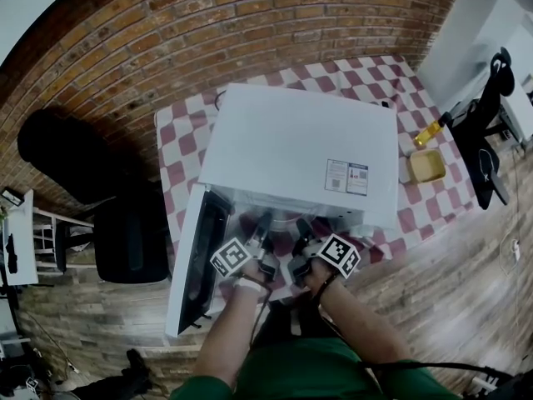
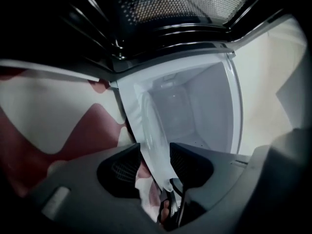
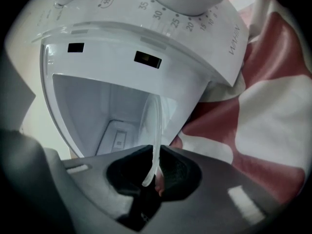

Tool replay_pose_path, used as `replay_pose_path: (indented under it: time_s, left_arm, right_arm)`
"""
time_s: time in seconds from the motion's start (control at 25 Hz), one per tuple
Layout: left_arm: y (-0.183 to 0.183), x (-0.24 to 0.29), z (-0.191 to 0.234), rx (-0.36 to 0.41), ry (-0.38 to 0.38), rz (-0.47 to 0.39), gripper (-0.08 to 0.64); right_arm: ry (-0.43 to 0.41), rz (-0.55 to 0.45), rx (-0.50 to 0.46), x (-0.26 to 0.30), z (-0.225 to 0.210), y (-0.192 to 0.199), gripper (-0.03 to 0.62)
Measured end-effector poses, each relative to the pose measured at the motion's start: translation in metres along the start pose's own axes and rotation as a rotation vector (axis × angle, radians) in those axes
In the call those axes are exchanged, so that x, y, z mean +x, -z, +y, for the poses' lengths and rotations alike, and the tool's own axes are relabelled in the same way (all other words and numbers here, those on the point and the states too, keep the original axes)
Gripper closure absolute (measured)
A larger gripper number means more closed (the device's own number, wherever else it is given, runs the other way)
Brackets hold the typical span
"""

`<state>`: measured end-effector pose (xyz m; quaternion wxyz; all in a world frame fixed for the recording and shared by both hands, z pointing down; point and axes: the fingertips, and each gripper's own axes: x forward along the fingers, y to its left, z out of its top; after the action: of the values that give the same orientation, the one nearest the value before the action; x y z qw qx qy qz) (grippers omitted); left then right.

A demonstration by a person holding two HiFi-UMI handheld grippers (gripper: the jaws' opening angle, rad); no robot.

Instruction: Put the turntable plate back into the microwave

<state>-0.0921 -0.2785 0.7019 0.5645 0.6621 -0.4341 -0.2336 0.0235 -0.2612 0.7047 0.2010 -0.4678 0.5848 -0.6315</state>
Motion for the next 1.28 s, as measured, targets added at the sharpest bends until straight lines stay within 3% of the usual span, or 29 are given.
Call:
replay_pose_path:
  time_s: [0.16, 0.4, 0.68, 0.96, 1.28]
  left_arm:
    - [-0.003, -0.009, 0.0, -0.037, -0.013, -0.023, 0.386]
    - [-0.001, -0.013, 0.006, -0.03, -0.084, -0.012, 0.503]
    - [-0.006, -0.008, 0.004, -0.079, -0.102, -0.037, 0.517]
    - [-0.016, -0.001, 0.007, -0.109, -0.117, -0.07, 0.523]
    - [-0.024, 0.003, 0.005, -0.099, -0.11, -0.072, 0.523]
  right_arm:
    - [0.005, -0.029, 0.004, 0.001, 0.0, -0.01, 0.546]
    - [0.006, -0.034, -0.017, 0.007, 0.001, -0.02, 0.546]
    - [0.0, -0.042, -0.022, 0.012, 0.004, -0.025, 0.546]
    - [0.007, 0.04, -0.136, 0.01, 0.01, -0.007, 0.499]
    - [0.032, 0.101, -0.16, 0.014, 0.012, 0.011, 0.543]
